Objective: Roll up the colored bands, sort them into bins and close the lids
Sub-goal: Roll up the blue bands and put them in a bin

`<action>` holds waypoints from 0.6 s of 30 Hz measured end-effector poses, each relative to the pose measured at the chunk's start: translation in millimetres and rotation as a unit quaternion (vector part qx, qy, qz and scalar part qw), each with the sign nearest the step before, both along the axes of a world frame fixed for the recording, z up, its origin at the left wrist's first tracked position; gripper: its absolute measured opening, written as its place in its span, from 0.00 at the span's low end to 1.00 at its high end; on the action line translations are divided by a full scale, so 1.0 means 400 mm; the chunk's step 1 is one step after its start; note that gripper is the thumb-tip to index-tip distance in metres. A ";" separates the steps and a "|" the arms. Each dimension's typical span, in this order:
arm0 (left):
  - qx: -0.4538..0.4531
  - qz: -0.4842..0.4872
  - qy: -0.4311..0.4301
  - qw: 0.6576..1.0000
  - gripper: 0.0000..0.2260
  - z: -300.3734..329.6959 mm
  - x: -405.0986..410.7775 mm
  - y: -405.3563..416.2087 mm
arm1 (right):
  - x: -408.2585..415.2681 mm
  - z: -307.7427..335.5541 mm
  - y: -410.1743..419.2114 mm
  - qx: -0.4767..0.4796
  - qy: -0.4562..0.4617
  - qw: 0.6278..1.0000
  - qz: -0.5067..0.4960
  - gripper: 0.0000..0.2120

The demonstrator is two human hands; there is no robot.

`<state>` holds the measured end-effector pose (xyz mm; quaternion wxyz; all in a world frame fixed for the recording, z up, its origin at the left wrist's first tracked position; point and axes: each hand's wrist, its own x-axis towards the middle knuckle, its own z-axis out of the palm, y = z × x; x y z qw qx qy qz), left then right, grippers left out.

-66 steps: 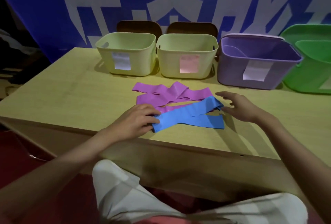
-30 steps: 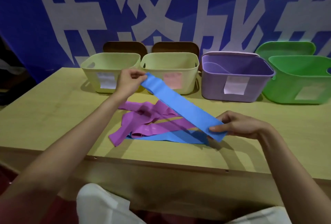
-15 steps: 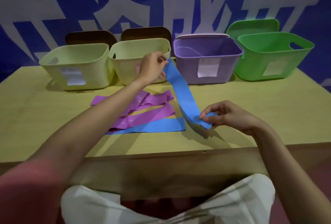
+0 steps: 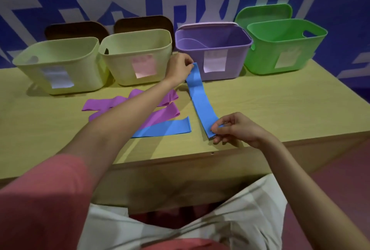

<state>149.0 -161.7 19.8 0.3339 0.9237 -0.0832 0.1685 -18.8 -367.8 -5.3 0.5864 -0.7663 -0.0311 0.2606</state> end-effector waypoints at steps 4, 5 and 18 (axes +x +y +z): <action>-0.002 -0.021 0.028 0.999 0.13 -0.032 -0.022 0.006 | -0.017 -0.003 -0.002 0.024 0.041 0.999 -0.014 0.07; 0.008 -0.029 0.021 0.999 0.14 -0.035 -0.036 0.009 | -0.020 -0.005 0.000 0.028 0.051 0.998 -0.016 0.06; 0.060 -0.212 0.069 0.973 0.09 -0.102 -0.391 0.074 | -0.037 -0.027 -0.008 0.066 0.021 0.997 0.030 0.08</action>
